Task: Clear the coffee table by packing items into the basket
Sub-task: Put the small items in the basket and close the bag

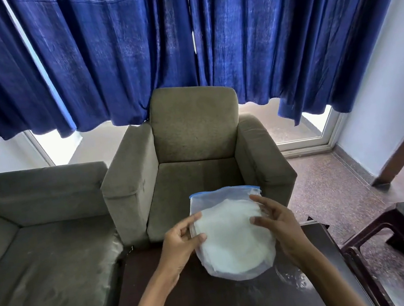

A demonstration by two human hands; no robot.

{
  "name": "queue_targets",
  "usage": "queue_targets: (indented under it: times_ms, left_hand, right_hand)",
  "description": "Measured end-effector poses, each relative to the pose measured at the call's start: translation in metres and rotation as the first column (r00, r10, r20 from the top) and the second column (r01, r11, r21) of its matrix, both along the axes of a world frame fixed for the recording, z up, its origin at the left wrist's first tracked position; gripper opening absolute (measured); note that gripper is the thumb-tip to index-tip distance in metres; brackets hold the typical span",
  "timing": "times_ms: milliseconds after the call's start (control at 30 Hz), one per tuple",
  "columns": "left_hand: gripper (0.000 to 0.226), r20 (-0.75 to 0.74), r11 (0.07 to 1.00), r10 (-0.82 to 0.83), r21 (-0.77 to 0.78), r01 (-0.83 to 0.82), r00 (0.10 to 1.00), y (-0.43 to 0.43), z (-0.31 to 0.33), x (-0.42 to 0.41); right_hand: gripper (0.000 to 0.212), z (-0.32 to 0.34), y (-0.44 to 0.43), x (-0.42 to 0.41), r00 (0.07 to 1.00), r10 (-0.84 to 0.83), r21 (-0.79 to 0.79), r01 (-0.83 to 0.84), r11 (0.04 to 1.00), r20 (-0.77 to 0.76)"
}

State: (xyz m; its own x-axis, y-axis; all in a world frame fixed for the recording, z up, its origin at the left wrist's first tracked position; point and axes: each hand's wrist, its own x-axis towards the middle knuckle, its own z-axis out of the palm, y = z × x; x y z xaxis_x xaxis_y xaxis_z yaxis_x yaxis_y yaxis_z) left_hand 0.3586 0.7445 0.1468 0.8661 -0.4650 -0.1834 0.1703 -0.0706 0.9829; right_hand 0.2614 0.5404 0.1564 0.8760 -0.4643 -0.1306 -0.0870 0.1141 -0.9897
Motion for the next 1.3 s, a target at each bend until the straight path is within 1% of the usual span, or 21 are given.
queue_targets:
  times_ms: [67,100,167,233,300,333,433,533,600,667,733,800,867,933,1033,1067,1133,1167,1233,1267,1300]
  left_hand:
    - [0.051,0.061,0.999,0.009,0.045,-0.012,0.998,0.003,-0.002,0.004]
    - [0.054,0.101,0.997,0.009,0.078,-0.017,0.995,0.004,-0.003,0.005]
    - [0.056,0.17,0.984,-0.001,0.178,-0.03,0.985,0.004,-0.005,0.007]
    - [0.047,0.267,0.946,-0.026,0.318,-0.063,0.963,0.003,-0.006,0.006]
    - [0.029,0.385,0.895,-0.046,0.425,-0.133,0.922,0.002,-0.006,0.007]
    - [0.025,0.419,0.879,-0.057,0.451,-0.153,0.906,0.001,-0.008,0.008]
    - [0.028,0.438,0.887,-0.063,0.437,-0.151,0.897,0.001,-0.021,0.016]
    - [0.022,0.343,0.951,-0.051,0.305,-0.059,0.938,0.001,-0.027,0.024]
    - [0.019,0.219,0.978,-0.07,0.206,0.024,0.973,0.0,-0.021,0.022]
    - [0.019,0.141,0.994,-0.047,0.105,0.032,0.989,-0.002,-0.014,0.02]
    - [0.019,0.063,1.0,-0.017,0.027,0.015,0.998,-0.005,-0.01,0.017]
    - [0.041,-0.009,0.999,-0.032,-0.025,0.032,0.999,-0.007,-0.01,0.016]
    - [0.066,-0.033,0.99,-0.126,-0.061,0.124,0.992,-0.008,-0.01,0.016]
    - [0.083,-0.027,0.98,-0.186,-0.069,0.184,0.982,-0.011,-0.011,0.018]
    - [0.086,-0.028,0.989,-0.086,-0.124,0.081,0.996,-0.012,-0.016,0.025]
    - [0.086,-0.047,0.989,-0.046,-0.146,0.039,0.998,-0.014,-0.019,0.027]
    - [0.087,-0.077,0.983,0.024,-0.18,-0.037,0.997,-0.016,-0.023,0.027]
    - [0.088,-0.091,0.98,0.048,-0.188,-0.064,0.995,-0.017,-0.026,0.026]
    - [0.089,-0.116,0.974,0.077,-0.203,-0.099,0.99,-0.02,-0.031,0.022]
    - [0.089,-0.13,0.972,0.083,-0.209,-0.109,0.988,-0.021,-0.033,0.019]
    - [0.088,-0.143,0.968,0.086,-0.222,-0.117,0.986,-0.023,-0.035,0.014]
  right_hand:
    - [0.066,0.003,-0.001,0.003,0.994,0.109,-0.057,-0.11,0.992,-0.016]
    - [0.067,0.005,0.0,0.004,0.99,0.135,-0.133,-0.139,0.981,-0.035]
    - [0.062,0.007,0.003,0.008,0.987,0.123,-0.323,-0.151,0.934,-0.106]
    - [0.055,0.006,0.004,0.012,0.985,0.073,-0.485,-0.14,0.863,-0.155]
    - [0.045,0.005,0.003,0.016,0.983,0.027,-0.584,-0.13,0.801,-0.182]
    - [0.039,0.004,0.002,0.017,0.98,0.015,-0.607,-0.135,0.783,-0.199]
    - [0.026,0.004,-0.002,0.019,0.97,-0.021,-0.634,-0.142,0.76,-0.242]
    - [0.02,0.0,-0.005,0.022,0.964,-0.09,-0.627,-0.09,0.774,-0.249]
    - [0.025,0.003,-0.006,0.024,0.973,-0.103,-0.514,-0.019,0.858,-0.209]
    - [0.02,0.009,-0.003,0.025,0.989,-0.084,-0.319,0.041,0.947,-0.124]
    - [0.013,0.01,0.002,0.027,0.993,-0.07,-0.229,0.048,0.972,-0.091]
    - [0.006,0.008,0.007,0.03,0.992,-0.103,-0.25,0.081,0.965,-0.077]
    - [0.009,0.005,0.009,0.033,0.982,-0.173,-0.295,0.144,0.945,-0.076]
    - [0.016,0.007,0.01,0.033,0.974,-0.215,-0.31,0.184,0.933,-0.07]
    - [0.036,0.013,0.008,0.026,0.966,-0.258,-0.289,0.237,0.927,-0.035]
    - [0.044,0.012,0.008,0.021,0.954,-0.297,-0.25,0.28,0.927,-0.03]
    - [0.058,0.009,0.01,0.01,0.922,-0.382,-0.063,0.378,0.924,-0.066]
    - [0.059,0.004,0.013,0.004,0.911,-0.397,0.077,0.406,0.91,-0.109]
    - [0.045,-0.004,0.026,-0.004,0.93,-0.317,0.396,0.365,0.843,-0.184]
    - [0.037,-0.006,0.035,-0.007,0.947,-0.242,0.52,0.317,0.793,-0.209]
    - [0.036,-0.009,0.042,-0.007,0.961,-0.174,0.601,0.269,0.752,-0.213]
